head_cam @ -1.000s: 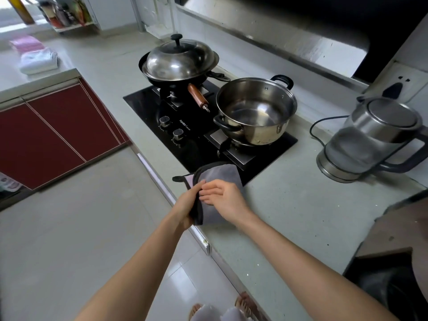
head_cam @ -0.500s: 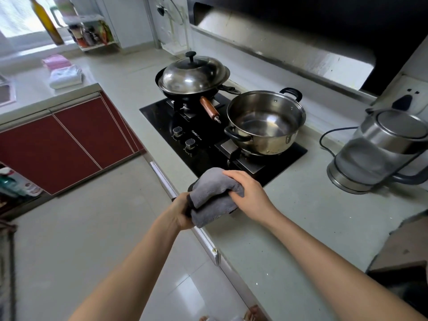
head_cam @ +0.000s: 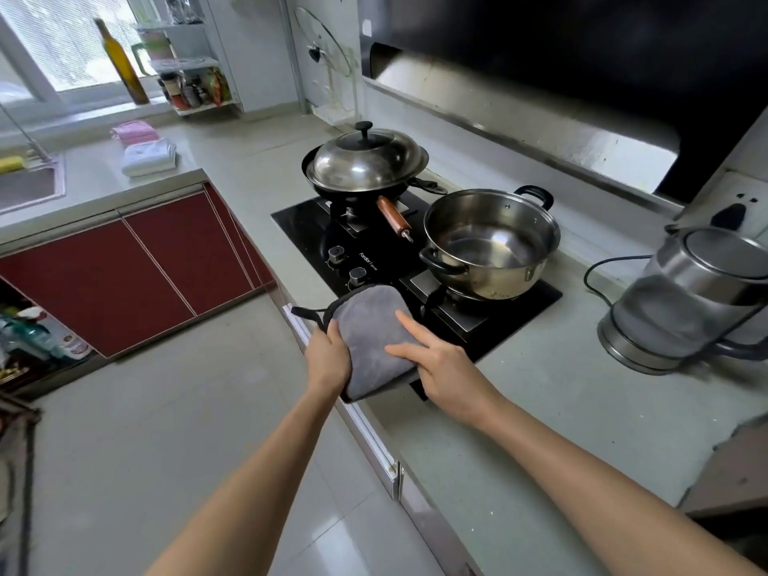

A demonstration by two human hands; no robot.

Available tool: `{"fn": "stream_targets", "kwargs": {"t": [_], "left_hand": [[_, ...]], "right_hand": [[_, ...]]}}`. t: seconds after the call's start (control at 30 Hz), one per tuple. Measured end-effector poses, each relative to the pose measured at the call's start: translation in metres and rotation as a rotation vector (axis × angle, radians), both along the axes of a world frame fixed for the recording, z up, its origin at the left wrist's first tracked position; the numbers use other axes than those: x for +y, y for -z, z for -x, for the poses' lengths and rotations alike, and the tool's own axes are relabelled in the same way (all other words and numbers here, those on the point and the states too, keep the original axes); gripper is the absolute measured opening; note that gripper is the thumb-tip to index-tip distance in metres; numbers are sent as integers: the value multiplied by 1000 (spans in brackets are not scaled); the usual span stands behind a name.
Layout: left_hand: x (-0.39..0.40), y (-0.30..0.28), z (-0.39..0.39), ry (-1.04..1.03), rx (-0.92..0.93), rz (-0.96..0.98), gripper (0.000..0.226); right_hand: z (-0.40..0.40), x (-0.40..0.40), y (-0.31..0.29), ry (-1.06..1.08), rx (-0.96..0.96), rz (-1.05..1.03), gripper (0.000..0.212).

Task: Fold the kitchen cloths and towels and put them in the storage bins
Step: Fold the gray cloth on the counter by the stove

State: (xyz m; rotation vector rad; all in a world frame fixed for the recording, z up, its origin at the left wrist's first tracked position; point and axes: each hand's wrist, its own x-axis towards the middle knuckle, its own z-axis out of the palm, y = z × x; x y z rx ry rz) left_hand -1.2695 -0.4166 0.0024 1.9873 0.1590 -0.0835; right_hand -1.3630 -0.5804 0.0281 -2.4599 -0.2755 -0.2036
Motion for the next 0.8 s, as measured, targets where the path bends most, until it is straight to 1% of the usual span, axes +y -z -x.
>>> {"fn": "stream_targets", "kwargs": {"t": [0.07, 0.1, 0.17, 0.2, 0.27, 0.33, 0.4, 0.43, 0.5, 0.57, 0.67, 0.73, 0.8], "left_hand": [[9, -8, 5, 63, -183, -4, 28], [15, -13, 7, 98, -246, -32, 27], [26, -19, 11, 168, -377, -144, 30], [31, -22, 13, 214, -476, -220, 34], [37, -30, 18, 286, -657, -387, 35], [41, -35, 22, 342, -758, -466, 30], [43, -43, 25, 363, -746, -447, 22], [44, -43, 25, 360, -745, -438, 20], [46, -43, 23, 351, -758, -426, 19], [48, -43, 21, 363, -762, -433, 21], [50, -46, 24, 385, -785, -442, 22], [47, -43, 27, 381, -807, -488, 26], [39, -38, 31, 344, -763, -494, 33]], "right_hand": [[6, -2, -1, -74, 213, -149, 50], [8, -4, -7, -90, 259, -231, 54], [8, -11, -22, -40, 233, -346, 67], [6, -15, -31, -5, 191, -324, 73], [3, -21, -45, 19, 112, -163, 75], [-1, -24, -49, -24, 14, -23, 62], [-4, -24, -45, -85, -60, 62, 46], [-5, -23, -43, -106, -77, 86, 43], [-8, -22, -39, -117, -63, 66, 43], [-12, -22, -36, -117, 35, -17, 38], [-19, -22, -33, -150, 188, -110, 22], [-21, -23, -33, -143, 244, -181, 24], [-21, -22, -34, -74, 278, -329, 28]]}}
